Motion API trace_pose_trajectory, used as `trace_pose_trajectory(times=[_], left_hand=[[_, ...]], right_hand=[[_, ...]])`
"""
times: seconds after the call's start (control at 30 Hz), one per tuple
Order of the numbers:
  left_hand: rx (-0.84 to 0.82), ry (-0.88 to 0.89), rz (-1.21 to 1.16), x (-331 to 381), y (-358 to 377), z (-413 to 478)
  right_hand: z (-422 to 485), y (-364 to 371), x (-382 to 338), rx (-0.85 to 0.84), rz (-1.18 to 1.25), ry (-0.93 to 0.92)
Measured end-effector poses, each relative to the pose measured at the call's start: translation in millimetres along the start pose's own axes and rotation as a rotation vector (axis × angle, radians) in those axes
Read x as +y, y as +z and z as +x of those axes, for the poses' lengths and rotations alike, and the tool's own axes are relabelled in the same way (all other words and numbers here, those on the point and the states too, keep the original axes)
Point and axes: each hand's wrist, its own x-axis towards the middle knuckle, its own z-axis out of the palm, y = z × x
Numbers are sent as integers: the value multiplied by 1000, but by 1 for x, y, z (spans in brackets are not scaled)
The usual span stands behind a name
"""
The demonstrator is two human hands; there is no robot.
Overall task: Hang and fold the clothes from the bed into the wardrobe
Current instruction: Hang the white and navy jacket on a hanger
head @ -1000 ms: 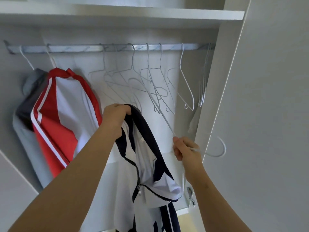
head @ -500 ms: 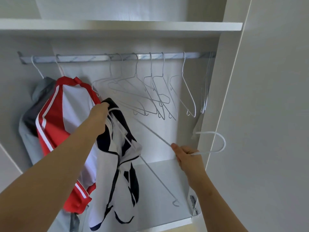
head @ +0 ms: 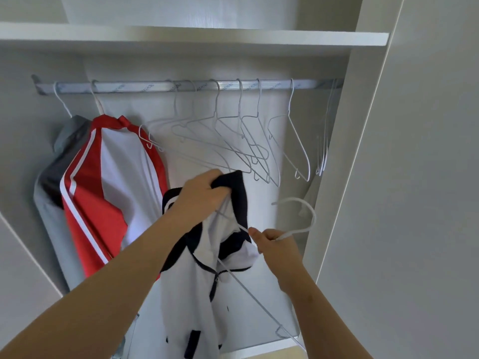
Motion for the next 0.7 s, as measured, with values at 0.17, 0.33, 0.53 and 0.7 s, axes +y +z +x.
trace_pose_trajectory(times=[0.17,0.33,0.53,0.7], left_hand=[[-149,-4,-148,-3,0,-5],[-214,319,598,-10,7,-8],[-74,445,1034,-2,21,-13],[168,675,1003,-7,24,-18]], right_hand=[[2,-1,-7,-4,84,-2],[0,-11,-16,1,123,-28],[-8,-17,-13,74,104,-55],[-9,-23,-24,215,131,-96]])
